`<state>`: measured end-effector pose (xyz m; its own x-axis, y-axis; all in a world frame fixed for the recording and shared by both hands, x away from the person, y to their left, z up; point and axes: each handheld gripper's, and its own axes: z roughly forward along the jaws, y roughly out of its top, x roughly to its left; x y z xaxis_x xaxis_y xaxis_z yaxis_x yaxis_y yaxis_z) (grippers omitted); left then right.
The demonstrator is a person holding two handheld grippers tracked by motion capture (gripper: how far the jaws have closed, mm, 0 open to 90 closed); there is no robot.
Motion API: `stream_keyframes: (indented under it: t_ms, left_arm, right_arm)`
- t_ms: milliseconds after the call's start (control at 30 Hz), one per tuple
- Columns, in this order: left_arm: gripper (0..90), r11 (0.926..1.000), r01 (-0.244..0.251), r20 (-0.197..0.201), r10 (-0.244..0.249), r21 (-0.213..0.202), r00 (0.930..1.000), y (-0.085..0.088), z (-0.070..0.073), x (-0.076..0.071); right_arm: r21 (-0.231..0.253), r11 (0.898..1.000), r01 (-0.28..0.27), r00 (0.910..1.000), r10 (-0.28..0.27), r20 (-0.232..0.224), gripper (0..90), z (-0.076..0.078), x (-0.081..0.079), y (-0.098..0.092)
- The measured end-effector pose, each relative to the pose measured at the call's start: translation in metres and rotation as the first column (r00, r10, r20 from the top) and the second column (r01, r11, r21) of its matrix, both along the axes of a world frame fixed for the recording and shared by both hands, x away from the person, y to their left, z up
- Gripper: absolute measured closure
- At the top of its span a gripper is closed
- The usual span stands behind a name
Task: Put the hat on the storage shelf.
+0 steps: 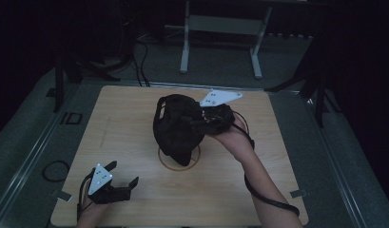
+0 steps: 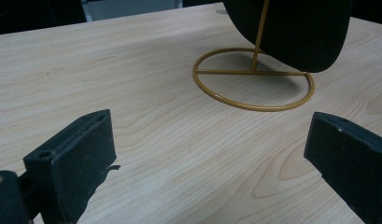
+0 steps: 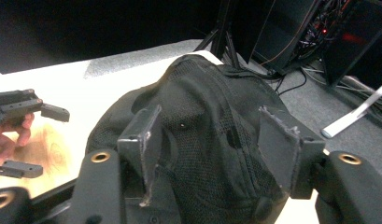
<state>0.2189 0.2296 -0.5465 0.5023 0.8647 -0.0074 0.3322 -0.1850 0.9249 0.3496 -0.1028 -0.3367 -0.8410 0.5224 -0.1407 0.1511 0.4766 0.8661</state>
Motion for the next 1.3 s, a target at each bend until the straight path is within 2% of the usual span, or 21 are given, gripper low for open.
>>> stream_keyframes:
  t_ms: [200, 400, 567, 967, 1167, 1300]
  left_arm:
    - [2.5, 1.0, -0.002, 0.0, 0.002, -0.002, 1.0, 0.0, 0.0, -0.001]
    - [2.5, 1.0, -0.003, -0.002, 0.003, 0.001, 1.0, 0.002, 0.0, -0.001]
    - [2.5, 1.0, -0.004, 0.002, 0.004, -0.005, 1.0, 0.003, 0.0, -0.002]
    - [2.5, 1.0, -0.004, 0.003, 0.004, -0.004, 1.0, 0.003, 0.0, -0.002]
    - [2.5, 1.0, -0.004, 0.006, 0.004, -0.007, 1.0, 0.003, 0.0, -0.002]
    - [2.5, 0.9999, -0.003, 0.005, 0.003, -0.01, 1.0, 0.004, 0.0, -0.002]
  right_arm:
    - [0.026, 1.0, -0.015, 0.9994, 0.016, -0.032, 24.1, -0.003, 0.0, -0.01]
    - [0.056, 0.998, 0.006, 0.9995, -0.004, -0.03, 22.0, -0.006, 0.0, -0.02]
    - [0.073, 0.997, 0.001, 0.999, 0.003, -0.044, 19.6, -0.01, 0.001, -0.03]
    - [0.055, 0.998, 0.025, 0.9984, -0.022, -0.052, 16.3, -0.024, 0.001, -0.052]
    - [0.061, 0.997, 0.046, 0.9983, -0.043, -0.039, 15.7, -0.039, -0.001, -0.068]
    - [0.046, 0.998, 0.053, 0.998, -0.051, -0.036, 15.1, -0.049, -0.001, -0.074]
